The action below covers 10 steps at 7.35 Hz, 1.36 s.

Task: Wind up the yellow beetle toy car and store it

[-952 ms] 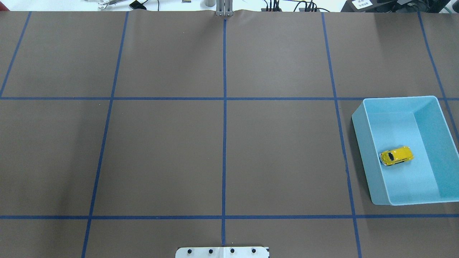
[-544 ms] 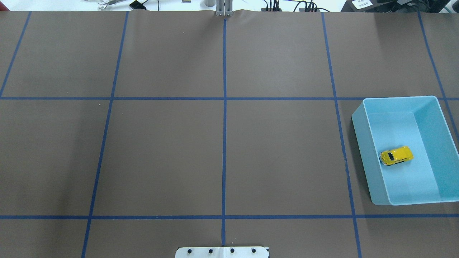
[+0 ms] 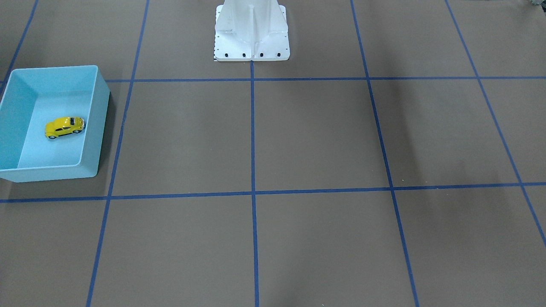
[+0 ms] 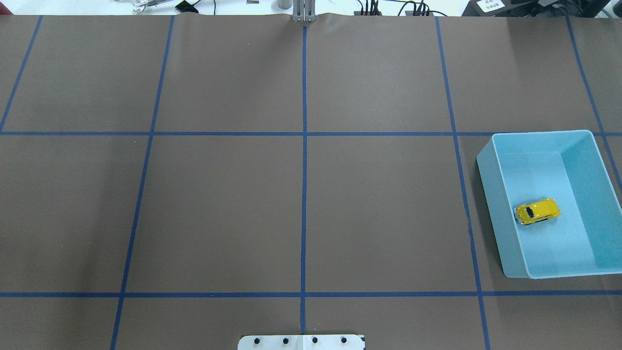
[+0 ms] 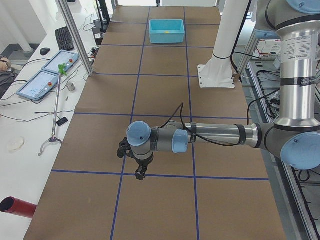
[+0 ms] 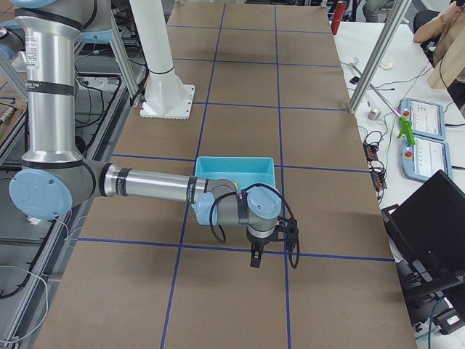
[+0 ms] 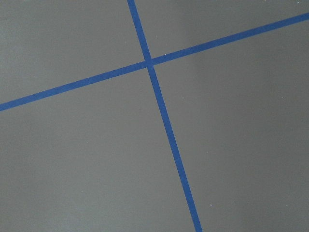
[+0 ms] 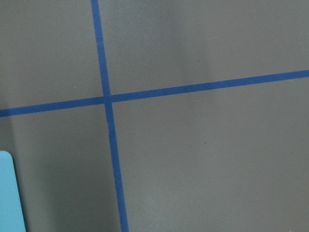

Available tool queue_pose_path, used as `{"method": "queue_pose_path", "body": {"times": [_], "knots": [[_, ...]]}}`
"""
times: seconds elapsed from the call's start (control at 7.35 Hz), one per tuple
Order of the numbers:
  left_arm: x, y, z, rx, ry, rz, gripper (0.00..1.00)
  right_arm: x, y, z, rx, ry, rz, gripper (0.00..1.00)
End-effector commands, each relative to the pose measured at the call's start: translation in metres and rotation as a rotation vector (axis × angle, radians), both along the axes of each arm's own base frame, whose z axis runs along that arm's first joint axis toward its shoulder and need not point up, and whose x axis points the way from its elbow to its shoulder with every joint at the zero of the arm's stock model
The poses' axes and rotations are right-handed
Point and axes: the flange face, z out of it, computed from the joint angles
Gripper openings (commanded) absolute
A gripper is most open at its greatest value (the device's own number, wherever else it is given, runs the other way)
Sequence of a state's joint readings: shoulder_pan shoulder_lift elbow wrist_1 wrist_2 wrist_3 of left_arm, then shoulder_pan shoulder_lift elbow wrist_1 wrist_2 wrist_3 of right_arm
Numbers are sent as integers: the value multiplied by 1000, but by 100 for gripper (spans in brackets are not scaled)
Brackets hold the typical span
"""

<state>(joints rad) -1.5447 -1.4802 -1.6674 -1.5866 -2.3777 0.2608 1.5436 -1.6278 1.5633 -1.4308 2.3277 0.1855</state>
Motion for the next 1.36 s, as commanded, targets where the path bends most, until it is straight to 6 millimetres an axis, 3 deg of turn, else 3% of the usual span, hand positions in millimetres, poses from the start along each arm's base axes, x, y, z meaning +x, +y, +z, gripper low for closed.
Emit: {"method": "queue_pose_path", "body": {"times": [0.0,0.14,0.54,1.22], "knots": [[0,0,0,0,0,0,100,-2,-4,-31,58,-9,-3,100],[0,1,1,-2,0,0,100,-2,-2,-27,5,-9,-2,100],[0,1,1,0,0,0,100,-5,-23,-57,-42,-14,-2,100],[0,1,1,-2,0,0,100,-4,-24,-58,-26,-1,-10,100]]}}
